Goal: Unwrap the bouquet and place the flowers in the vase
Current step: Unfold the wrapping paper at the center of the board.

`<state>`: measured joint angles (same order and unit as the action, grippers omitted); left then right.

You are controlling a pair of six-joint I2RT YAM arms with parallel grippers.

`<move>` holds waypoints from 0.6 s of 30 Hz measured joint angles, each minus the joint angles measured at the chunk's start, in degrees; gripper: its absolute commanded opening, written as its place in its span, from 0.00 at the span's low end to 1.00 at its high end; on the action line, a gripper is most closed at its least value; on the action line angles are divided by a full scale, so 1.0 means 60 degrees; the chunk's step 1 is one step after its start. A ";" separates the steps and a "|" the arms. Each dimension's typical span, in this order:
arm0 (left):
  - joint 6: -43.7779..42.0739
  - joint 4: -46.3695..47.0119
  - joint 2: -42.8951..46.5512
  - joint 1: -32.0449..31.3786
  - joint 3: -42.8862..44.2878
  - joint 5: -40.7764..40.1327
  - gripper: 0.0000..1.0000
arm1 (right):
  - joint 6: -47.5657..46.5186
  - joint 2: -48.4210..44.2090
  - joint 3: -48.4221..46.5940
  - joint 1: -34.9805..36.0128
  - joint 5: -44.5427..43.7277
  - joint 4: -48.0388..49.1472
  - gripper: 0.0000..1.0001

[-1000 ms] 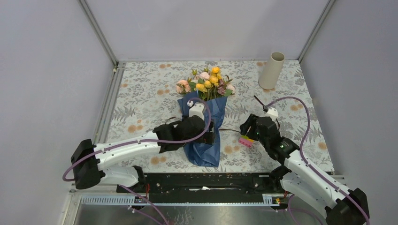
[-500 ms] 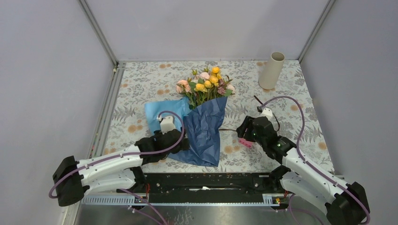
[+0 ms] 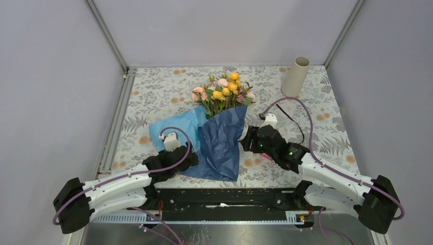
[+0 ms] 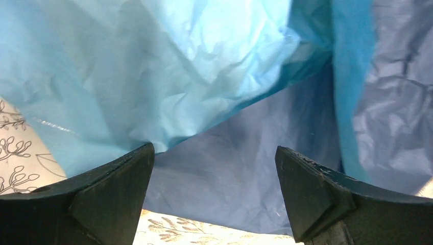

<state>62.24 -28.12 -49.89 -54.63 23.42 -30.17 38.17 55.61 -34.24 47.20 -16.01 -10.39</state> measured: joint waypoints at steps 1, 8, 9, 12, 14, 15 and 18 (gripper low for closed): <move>0.0146 0.0022 0.0007 0.0066 -0.0127 0.0033 0.95 | 0.0000 0.0127 -0.0109 0.0124 -0.0018 0.0015 0.61; 0.0856 0.0605 0.0168 0.0280 -0.0849 0.0182 0.93 | -0.0062 0.0991 -0.0667 0.0882 -0.0255 0.0138 0.61; 0.0911 0.0678 0.0168 0.0299 -0.0863 0.0197 0.93 | -0.0073 0.1137 -0.0772 0.1016 -0.0284 0.0142 0.62; 0.0973 0.0787 0.0157 0.0306 -0.0867 0.0204 0.93 | -0.0138 0.1504 -0.1096 0.1450 -0.0426 0.0146 0.62; 0.0965 0.0790 0.0157 0.0306 -0.0841 0.0204 0.94 | -0.0189 0.1774 -0.1392 0.1749 -0.0492 0.0142 0.63; 0.0965 0.0743 0.0153 0.0306 -0.0809 0.0208 0.94 | -0.0211 0.1883 -0.1519 0.1847 -0.0503 0.0146 0.63; 0.0896 0.0474 0.0153 0.0317 -0.0572 0.0284 0.95 | -0.0280 0.2339 -0.2014 0.2157 -0.0525 0.0193 0.64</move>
<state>67.61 -25.28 -48.97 -52.73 19.99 -28.47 36.49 69.65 -46.33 60.14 -19.16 -9.23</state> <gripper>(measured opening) 0.941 0.627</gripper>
